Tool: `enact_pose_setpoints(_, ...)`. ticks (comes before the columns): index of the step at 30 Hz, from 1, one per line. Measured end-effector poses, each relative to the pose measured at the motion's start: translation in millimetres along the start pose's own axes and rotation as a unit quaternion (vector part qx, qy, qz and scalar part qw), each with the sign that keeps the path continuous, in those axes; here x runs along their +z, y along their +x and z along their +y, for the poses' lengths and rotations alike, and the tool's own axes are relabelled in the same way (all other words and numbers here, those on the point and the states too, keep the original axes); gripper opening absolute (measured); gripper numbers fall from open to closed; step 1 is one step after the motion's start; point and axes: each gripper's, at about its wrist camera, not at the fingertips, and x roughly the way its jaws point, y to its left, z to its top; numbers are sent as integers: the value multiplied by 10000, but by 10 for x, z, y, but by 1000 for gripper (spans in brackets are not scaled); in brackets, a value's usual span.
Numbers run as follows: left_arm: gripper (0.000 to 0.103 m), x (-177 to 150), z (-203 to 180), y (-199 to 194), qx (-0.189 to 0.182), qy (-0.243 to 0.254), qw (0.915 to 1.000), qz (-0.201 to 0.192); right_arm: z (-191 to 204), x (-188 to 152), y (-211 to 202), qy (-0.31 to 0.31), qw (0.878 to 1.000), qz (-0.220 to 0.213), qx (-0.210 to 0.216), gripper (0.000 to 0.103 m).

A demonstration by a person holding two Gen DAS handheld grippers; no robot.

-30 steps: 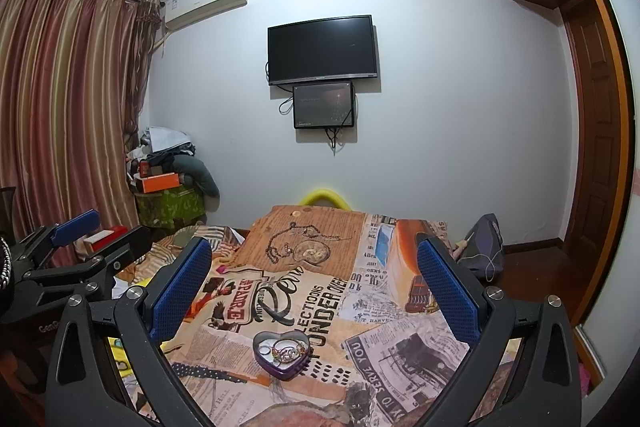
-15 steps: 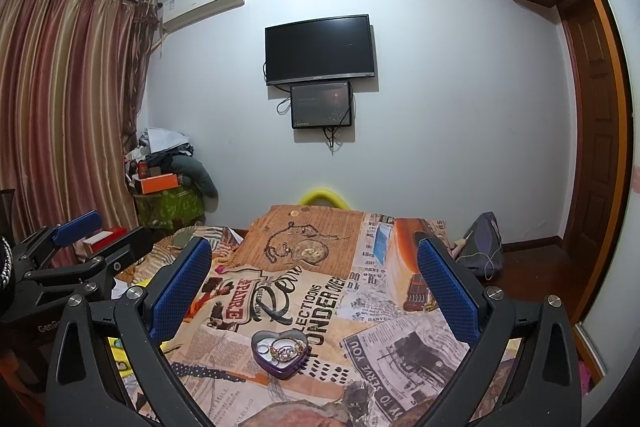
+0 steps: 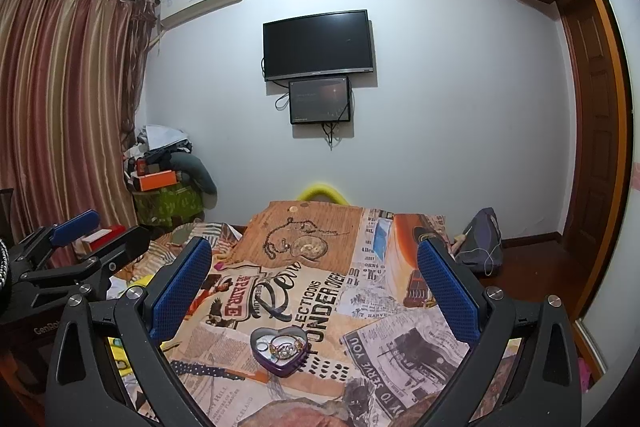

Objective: Organize jewelry

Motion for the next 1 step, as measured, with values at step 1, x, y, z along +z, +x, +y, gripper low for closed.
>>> enact_pose_setpoints(1, 93, -3, 2, 5, -2, -5, 10000, 7, 3, 0, 6, -4, 10000, 6, -1, 102)
